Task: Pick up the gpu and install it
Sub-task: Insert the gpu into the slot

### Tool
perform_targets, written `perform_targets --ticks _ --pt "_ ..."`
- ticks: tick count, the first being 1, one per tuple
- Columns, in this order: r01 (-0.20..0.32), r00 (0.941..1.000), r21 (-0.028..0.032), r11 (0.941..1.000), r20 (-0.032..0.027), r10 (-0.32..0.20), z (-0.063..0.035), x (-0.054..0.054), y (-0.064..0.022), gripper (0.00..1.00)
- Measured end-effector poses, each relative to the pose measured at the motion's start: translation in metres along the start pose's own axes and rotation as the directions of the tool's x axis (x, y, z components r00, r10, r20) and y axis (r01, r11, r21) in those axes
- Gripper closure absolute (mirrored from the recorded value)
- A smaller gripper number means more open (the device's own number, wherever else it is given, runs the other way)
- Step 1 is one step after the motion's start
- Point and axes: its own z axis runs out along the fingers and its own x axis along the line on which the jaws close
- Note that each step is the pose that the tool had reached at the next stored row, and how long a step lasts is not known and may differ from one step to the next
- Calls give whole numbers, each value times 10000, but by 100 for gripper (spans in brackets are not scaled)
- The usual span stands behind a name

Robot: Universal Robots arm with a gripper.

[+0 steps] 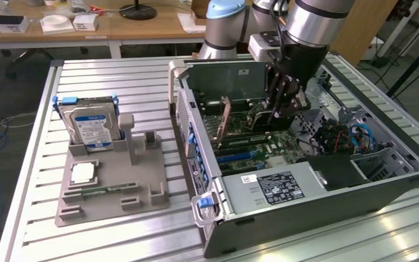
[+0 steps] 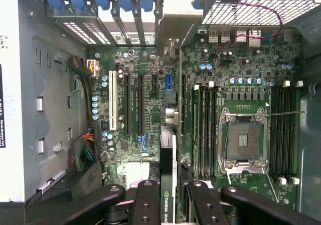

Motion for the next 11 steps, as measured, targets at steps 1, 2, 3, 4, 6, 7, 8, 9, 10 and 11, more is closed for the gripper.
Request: perform_targets --ticks 1,2,3,4,6,7,8,9,10,11 --pt "0 10000 0 10000 0 0 0 0 0 74" --pt "0 10000 -1 10000 0 0 0 0 0 74" --pt "0 10000 0 10000 0 0 0 0 0 74" --pt "0 10000 0 10000 0 0 1 0 0 74" --pt "-2 10000 2 10000 5 2 9 0 5 74" --pt "-3 10000 1 10000 3 3 14 0 9 74" --pt "-1 10000 0 10000 0 1 20 1 10 74" --pt "1 10000 0 10000 1 -1 30 1 11 74" --pt "1 10000 0 10000 1 -1 40 1 11 74" --pt "1 10000 0 10000 1 -1 52 1 11 74"
